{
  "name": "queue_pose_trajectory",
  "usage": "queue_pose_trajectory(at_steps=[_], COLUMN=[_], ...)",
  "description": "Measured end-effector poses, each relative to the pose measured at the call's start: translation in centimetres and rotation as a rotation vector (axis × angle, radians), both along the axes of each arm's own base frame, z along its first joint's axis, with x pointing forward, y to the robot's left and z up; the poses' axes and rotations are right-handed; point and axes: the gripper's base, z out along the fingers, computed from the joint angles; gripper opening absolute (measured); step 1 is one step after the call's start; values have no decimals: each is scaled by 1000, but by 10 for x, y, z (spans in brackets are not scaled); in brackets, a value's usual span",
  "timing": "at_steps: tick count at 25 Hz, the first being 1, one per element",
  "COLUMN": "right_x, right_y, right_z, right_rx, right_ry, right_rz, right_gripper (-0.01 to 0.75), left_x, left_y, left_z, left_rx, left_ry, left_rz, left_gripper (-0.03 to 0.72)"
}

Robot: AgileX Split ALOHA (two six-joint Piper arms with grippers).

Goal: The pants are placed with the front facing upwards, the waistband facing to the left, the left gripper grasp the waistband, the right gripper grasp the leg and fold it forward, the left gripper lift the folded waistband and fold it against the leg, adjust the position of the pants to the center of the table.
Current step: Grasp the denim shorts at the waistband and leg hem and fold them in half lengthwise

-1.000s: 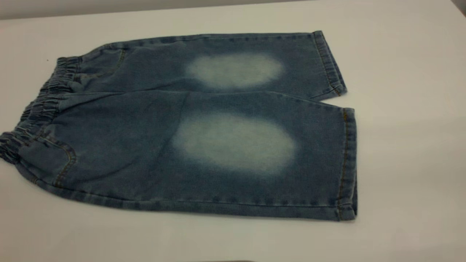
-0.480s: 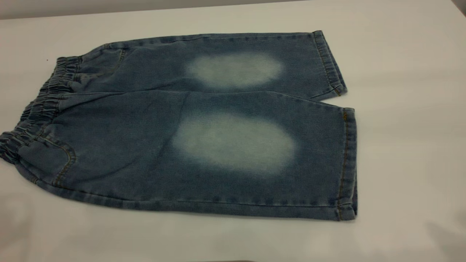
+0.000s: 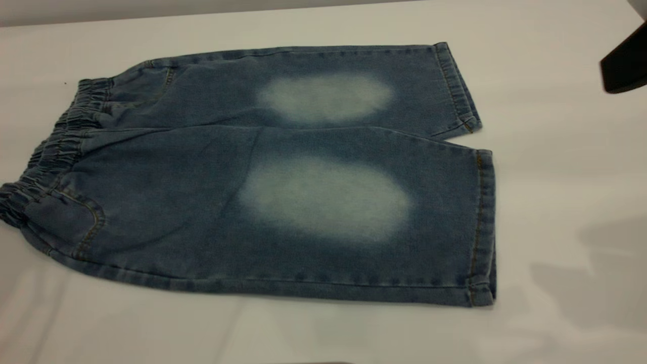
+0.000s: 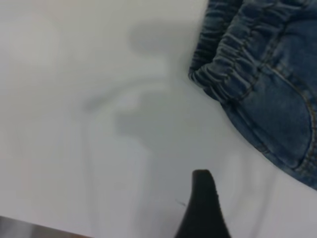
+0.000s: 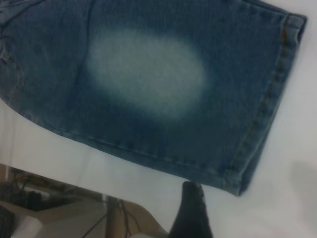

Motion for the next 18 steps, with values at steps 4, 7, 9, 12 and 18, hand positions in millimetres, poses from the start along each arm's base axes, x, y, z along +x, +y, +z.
queue_pose_trajectory(at_steps=[4, 7, 9, 12, 18], right_x=[6, 9, 9, 10, 10], right_y=[0, 0, -1, -1, -1], right_z=[-5, -6, -6, -6, -6], right_rx=[4, -4, -10, -10, -12], right_ry=[-9, -28, -36, -38, -40], right_rz=[1, -3, -8, -11, -9], right_gripper=[498, 498, 498, 498, 498], left_x=[12, 18, 23, 30, 37], left_y=[16, 25, 28, 29, 28], left_z=[-27, -49, -65, -89, -125], left_rx=[-50, -64, -68, -88, -126], left_ry=[83, 132, 156, 175, 192], left_rz=[36, 62, 72, 90, 137], left_gripper=[497, 497, 497, 497, 497])
